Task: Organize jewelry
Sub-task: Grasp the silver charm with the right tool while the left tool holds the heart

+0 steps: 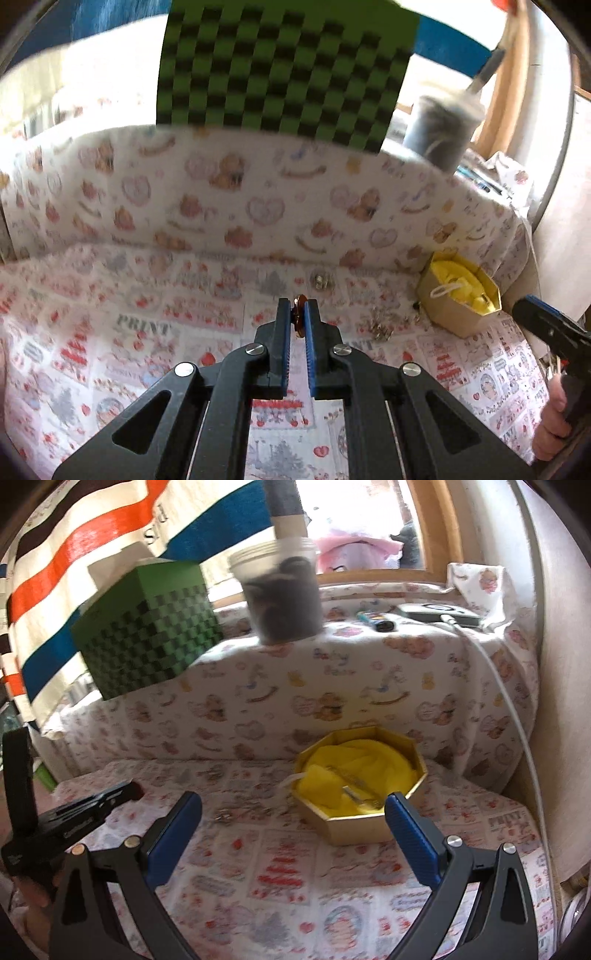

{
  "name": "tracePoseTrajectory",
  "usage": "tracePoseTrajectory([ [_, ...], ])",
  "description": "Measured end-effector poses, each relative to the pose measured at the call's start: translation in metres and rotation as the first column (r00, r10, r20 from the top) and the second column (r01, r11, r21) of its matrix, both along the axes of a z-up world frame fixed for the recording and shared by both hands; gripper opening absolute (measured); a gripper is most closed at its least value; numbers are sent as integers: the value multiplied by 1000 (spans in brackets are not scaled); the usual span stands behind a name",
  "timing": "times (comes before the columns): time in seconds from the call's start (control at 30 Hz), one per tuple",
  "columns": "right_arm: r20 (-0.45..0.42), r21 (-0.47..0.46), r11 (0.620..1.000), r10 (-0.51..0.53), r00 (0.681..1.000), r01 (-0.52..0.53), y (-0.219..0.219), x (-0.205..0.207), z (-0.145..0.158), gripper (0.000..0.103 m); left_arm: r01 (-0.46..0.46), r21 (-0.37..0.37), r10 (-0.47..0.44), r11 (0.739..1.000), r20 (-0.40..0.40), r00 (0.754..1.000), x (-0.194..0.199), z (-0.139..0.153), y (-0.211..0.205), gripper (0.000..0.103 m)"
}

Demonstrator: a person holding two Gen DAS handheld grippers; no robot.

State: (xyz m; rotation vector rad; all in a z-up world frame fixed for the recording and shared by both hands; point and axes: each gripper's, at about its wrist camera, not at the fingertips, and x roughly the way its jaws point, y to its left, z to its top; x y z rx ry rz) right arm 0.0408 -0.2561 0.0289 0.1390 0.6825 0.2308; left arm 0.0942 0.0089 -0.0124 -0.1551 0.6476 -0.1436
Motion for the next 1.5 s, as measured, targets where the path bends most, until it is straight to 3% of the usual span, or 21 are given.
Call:
tracePoseTrajectory([
  [0.1, -28, 22, 998, 65, 998, -64, 12, -5, 5, 98, -62, 34, 60, 997, 58, 997, -4, 7, 3, 6],
  [0.23, -98, 21, 993, 122, 988, -120, 33, 6, 3, 75, -83, 40, 80, 996, 68, 994, -5, 10, 13, 6],
  [0.43, -228, 6, 993, 114, 967, -116, 60, 48, -18, 50, -91, 39, 89, 995, 38, 995, 0, 3, 18, 6],
  [0.5, -245, -15, 993, 108, 964, -115, 67, 57, -26, 41, -113, 75, 111, 991, 32, 993, 4, -1, 16, 6],
  [0.6, -262, -58, 992, 95, 960, -114, 80, 69, -39, 27, -126, 70, 125, 990, 22, 992, 6, -3, 18, 6],
  [0.7, -266, -89, 990, 86, 960, -113, 88, 75, -50, 20, -126, 89, 123, 988, 37, 992, 4, -2, 15, 6],
  [1.0, -273, -147, 984, 56, 960, -99, 105, 82, -70, 16, -145, 72, 142, 987, 39, 989, 5, 2, 21, 6],
  [1.1, -264, -131, 987, 59, 963, -97, 107, 85, -74, 10, -151, 69, 148, 986, 40, 988, 5, 2, 23, 6],
  [1.4, -213, -60, 995, 71, 974, -86, 75, 68, -55, 9, -152, 66, 149, 986, 47, 988, 1, 5, 24, 6],
  [1.5, -188, -83, 991, 86, 978, -103, 67, 54, -45, 9, -169, 81, 165, 982, 59, 985, -1, 8, 24, 6],
])
